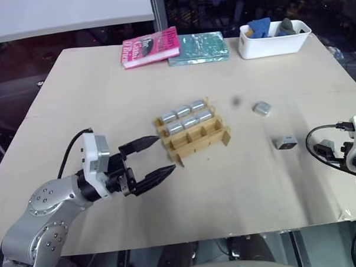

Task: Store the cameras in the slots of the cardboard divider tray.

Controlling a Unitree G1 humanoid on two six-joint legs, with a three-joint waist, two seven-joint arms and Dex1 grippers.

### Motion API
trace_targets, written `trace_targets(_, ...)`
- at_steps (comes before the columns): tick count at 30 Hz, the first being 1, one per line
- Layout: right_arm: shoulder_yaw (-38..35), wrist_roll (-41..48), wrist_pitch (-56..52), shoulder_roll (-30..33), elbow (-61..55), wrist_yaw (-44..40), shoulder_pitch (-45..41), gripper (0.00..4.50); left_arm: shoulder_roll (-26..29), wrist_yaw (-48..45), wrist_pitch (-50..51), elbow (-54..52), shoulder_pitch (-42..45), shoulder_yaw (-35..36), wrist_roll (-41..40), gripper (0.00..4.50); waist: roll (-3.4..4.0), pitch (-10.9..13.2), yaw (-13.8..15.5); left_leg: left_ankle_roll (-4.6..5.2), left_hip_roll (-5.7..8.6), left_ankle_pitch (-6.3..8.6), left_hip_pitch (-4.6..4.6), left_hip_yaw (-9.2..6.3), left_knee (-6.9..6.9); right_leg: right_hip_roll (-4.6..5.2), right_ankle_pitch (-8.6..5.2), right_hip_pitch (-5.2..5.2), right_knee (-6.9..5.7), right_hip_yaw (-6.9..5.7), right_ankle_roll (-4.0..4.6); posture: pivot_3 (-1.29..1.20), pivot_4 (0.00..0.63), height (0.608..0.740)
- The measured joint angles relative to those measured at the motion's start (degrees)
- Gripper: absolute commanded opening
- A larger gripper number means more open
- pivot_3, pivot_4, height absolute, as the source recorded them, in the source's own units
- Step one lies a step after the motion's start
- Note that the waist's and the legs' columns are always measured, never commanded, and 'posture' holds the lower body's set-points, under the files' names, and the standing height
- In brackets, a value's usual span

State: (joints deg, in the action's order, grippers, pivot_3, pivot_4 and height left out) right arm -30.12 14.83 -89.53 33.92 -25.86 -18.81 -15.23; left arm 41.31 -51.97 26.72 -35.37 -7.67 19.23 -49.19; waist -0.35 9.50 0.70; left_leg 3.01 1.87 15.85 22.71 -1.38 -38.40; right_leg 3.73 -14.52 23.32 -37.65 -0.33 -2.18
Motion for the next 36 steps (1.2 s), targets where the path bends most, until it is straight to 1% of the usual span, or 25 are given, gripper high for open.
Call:
trace_targets(4, 0.0, 0.0, 0.0, -0.1, 0.0, 0.5, -0.4, 4.48, 0.0, 0.5, 0.3, 0.0, -0.1, 0.3, -0.3, 4.50, 0.00, 0.0, 0.0, 0.00, -0.01, 0.00, 0.00, 0.00, 0.00, -0.02, 0.00, 0.00, 0.00, 0.00, 0.00, 0.00, 0.150, 0.740)
trace_targets(6, 0.0, 0.0, 0.0, -0.1, 0.0, 0.5, -0.4, 3.99, 0.0, 0.6, 0.3, 0.0, -0.1, 0.4, -0.4, 4.50, 0.00, 0.0, 0.0, 0.00, -0.01, 0.00, 0.00, 0.00, 0.00, -0.02, 0.00, 0.00, 0.00, 0.00, 0.00, 0.00, 0.150, 0.740)
trace_targets(8, 0.0, 0.1, 0.0, -0.6, 0.2, 0.6, -0.7, 3.29, 0.1, 0.7, 0.4, 0.0, -0.2, 0.4, -0.5, 4.50, 0.00, 0.0, 0.0, 0.00, 0.00, 0.00, 0.00, 0.00, 0.00, -0.03, 0.00, 0.00, 0.00, 0.00, 0.00, 0.00, 0.150, 0.740)
trace_targets(12, 0.3, 0.5, 0.0, -0.6, 0.9, 0.5, -1.0, 1.55, 0.2, 0.8, 0.4, 0.0, -0.3, 0.4, -0.5, 4.50, 0.00, 0.0, 0.0, 0.00, -0.01, 0.00, 0.00, 0.00, 0.00, -0.03, 0.00, 0.00, -0.01, 0.00, 0.00, 0.00, 0.150, 0.740)
trace_targets(13, 0.6, 0.5, 0.0, -0.6, 1.0, 0.4, -1.0, 1.27, 0.2, 0.8, 0.4, 0.0, -0.3, 0.4, -0.5, 4.50, 0.00, 0.0, 0.0, 0.00, -0.01, 0.00, 0.00, 0.00, 0.00, -0.03, 0.00, 0.00, -0.01, 0.00, 0.00, 0.00, 0.150, 0.740)
trace_targets(14, 0.8, 0.7, 0.1, -0.6, 1.0, 0.4, -1.0, 0.81, 0.2, 0.7, 0.4, 0.0, -0.4, 0.4, -0.6, 4.50, 0.00, 0.0, 0.0, 0.00, -0.01, 0.00, 0.00, 0.00, 0.00, -0.03, 0.00, 0.00, -0.01, 0.01, 0.00, 0.00, 0.150, 0.740)
trace_targets(18, 1.2, 1.1, 0.7, 0.3, 1.9, 0.1, -1.0, 0.77, 0.7, -0.5, 0.4, 0.0, -0.7, 0.6, -1.6, 4.50, 0.00, 0.0, 0.0, 0.00, -0.01, 0.00, 0.00, 0.00, -0.01, -0.03, 0.00, 0.00, -0.01, 0.01, 0.00, 0.00, 0.150, 0.740)
trace_targets(23, 3.1, 2.3, 4.5, 3.8, 3.5, -2.4, -1.0, 0.77, 2.0, -3.9, 0.4, -0.1, -1.5, 0.8, -2.9, 4.50, 0.01, 0.0, 0.0, 0.01, -0.01, 0.00, 0.00, 0.01, -0.01, -0.03, 0.00, 0.01, -0.01, 0.00, 0.00, 0.00, 0.150, 0.740)
trace_targets(26, 6.1, 4.1, 12.7, 7.0, 3.2, -7.1, -1.0, 0.77, 2.4, -5.9, 0.4, -0.1, -1.4, 0.7, -3.3, 4.50, 0.01, 0.0, -0.1, 0.02, -0.02, 0.01, -0.01, 0.02, -0.01, -0.05, 0.00, 0.01, -0.01, 0.01, 0.00, 0.00, 0.150, 0.740)
trace_targets(32, 11.3, 9.2, 26.6, 9.2, 2.7, -17.4, -5.0, 0.77, 3.0, -8.3, 0.3, -0.1, -0.7, 0.4, -3.3, 4.50, 0.01, 0.0, -0.5, 0.04, -0.05, 0.02, -0.01, 0.01, -0.02, -0.07, 0.00, 0.01, -0.02, 0.01, 0.00, 0.00, 0.150, 0.740)
trace_targets(34, 14.4, 10.0, 30.9, 9.5, 3.9, -20.9, -8.2, 0.77, 3.0, -8.5, 0.3, -0.1, -0.4, 0.4, -3.4, 4.50, 0.01, 0.0, -0.6, 0.04, -0.05, 0.02, -0.01, 0.02, -0.03, -0.07, 0.00, 0.01, -0.02, 0.02, -0.01, 0.00, 0.150, 0.740)
trace_targets(36, 19.2, 10.7, 35.4, 9.5, 6.0, -25.3, -13.5, 0.77, 3.1, -8.7, 0.3, -0.2, 0.0, 0.4, -3.4, 4.50, 0.02, 0.0, -1.2, 0.04, -0.05, 0.02, -0.01, 0.01, -0.05, -0.06, 0.01, 0.01, -0.03, 0.02, -0.01, 0.00, 0.150, 0.740)
